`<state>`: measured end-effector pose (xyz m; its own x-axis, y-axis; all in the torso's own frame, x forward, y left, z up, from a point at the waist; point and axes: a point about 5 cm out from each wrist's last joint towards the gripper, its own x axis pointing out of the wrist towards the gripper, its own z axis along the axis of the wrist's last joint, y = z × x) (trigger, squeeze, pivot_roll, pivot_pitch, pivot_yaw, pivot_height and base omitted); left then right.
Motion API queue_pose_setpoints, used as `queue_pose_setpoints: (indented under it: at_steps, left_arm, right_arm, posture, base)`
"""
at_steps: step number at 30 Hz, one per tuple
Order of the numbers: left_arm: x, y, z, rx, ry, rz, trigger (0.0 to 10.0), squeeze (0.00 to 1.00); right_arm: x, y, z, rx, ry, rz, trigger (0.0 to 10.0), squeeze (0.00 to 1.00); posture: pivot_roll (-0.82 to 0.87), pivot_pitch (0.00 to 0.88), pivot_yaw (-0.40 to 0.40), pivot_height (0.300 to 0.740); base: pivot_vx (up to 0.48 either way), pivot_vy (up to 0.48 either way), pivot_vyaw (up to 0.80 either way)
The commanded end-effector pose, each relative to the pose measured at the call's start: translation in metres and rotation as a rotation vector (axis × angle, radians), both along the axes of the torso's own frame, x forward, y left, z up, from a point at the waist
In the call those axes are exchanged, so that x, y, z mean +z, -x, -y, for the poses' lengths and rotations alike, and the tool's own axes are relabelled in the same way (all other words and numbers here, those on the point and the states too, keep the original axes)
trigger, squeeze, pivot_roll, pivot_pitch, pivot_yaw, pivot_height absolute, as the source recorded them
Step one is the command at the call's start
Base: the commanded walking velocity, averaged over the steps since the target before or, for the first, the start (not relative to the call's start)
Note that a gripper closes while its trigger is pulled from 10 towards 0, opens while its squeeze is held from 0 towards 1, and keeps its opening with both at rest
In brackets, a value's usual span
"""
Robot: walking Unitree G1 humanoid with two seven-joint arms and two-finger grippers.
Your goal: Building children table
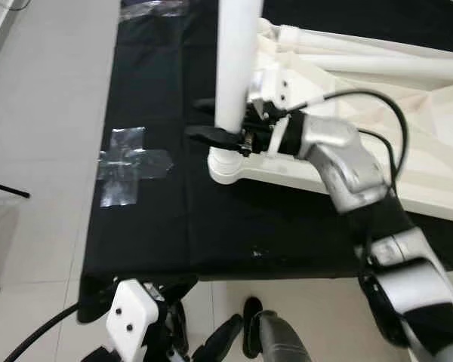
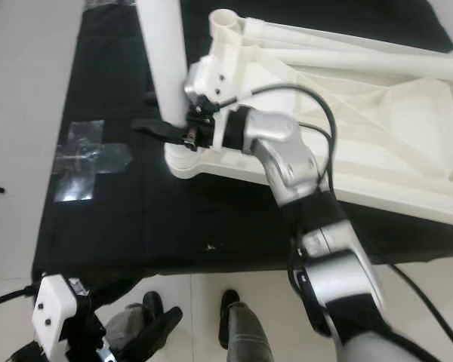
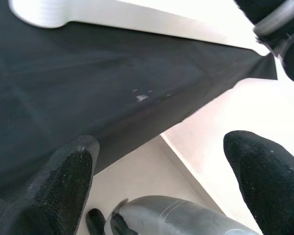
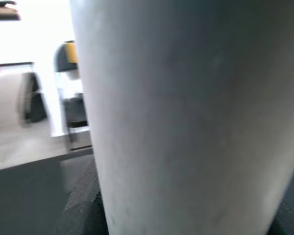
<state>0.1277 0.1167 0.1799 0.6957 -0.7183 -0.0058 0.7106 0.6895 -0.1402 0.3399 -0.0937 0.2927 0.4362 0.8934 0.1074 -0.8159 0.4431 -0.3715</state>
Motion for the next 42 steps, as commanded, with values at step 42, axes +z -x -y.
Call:
queue_pose_setpoints:
  at_steps: [42]
  left_arm:
    - [0.049, -0.093, -0.058, 0.355, 0.041, 0.300, 10.0, 0.00]
  right_arm:
    - [-0.103, 0.049, -0.035, -0.822, -0.214, -0.238, 10.0, 0.00]
  posture:
    - [0.03, 0.261, -0.039, 0.740]
  base:
    - [0.000, 0.000, 0.00]
